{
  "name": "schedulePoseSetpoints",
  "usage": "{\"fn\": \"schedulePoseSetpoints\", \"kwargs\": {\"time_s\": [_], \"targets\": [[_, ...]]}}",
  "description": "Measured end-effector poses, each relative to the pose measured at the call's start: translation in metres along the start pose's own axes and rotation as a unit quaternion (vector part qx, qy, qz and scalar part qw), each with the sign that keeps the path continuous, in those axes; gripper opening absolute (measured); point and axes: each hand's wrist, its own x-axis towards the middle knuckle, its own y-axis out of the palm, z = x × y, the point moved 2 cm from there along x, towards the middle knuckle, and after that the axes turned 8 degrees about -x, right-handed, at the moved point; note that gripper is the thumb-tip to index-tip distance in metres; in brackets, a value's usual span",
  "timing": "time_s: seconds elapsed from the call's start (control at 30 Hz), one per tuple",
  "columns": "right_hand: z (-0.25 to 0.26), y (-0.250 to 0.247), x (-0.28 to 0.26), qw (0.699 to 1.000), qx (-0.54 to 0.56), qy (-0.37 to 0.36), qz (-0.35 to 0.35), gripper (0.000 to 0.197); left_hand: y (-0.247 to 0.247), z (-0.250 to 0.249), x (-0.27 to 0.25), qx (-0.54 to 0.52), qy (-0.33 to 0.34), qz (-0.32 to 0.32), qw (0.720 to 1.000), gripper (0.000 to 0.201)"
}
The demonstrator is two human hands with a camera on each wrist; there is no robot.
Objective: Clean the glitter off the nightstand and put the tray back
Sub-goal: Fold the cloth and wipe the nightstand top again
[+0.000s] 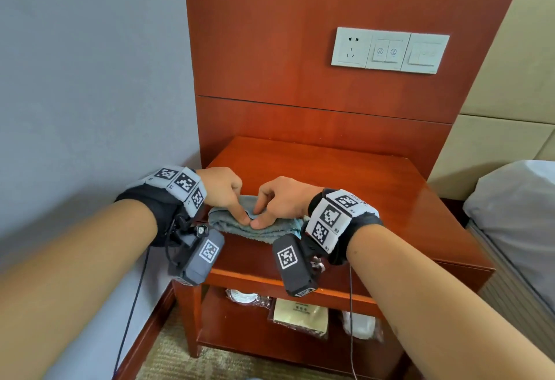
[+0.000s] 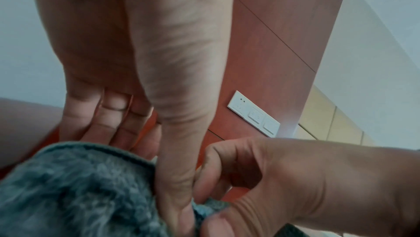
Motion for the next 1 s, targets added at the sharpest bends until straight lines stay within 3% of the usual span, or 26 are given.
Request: {"fn": "schedulePoseSetpoints", "kwargs": {"time_s": [0.17, 0.43, 0.6, 0.83, 1.0], "targets": [[-0.06, -0.015, -0.038, 0.995, 0.075, 0.059, -0.041, 0.02, 0.023, -0.063, 0.023, 0.002, 0.054, 0.013, 0.998, 0.047], [-0.154, -0.046, -0.094, 0.972, 0.084, 0.192, -0.103, 0.019, 0.065, -0.179, 0.065, 0.03, 0.15, 0.046, 0.987, 0.048], [-0.202, -0.062, -0.117, 0.954, 0.091, 0.254, -0.134, 0.019, 0.085, -0.238, 0.09, 0.05, 0.17, 0.043, 0.983, 0.044], [-0.237, -0.083, -0.11, 0.946, 0.031, 0.286, -0.149, 0.016, 0.096, -0.274, 0.124, 0.084, 0.181, -0.002, 0.98, 0.038], [-0.25, -0.102, -0.086, 0.949, -0.043, 0.289, -0.122, 0.021, 0.09, -0.286, 0.153, 0.105, 0.172, -0.026, 0.979, 0.038]]}}
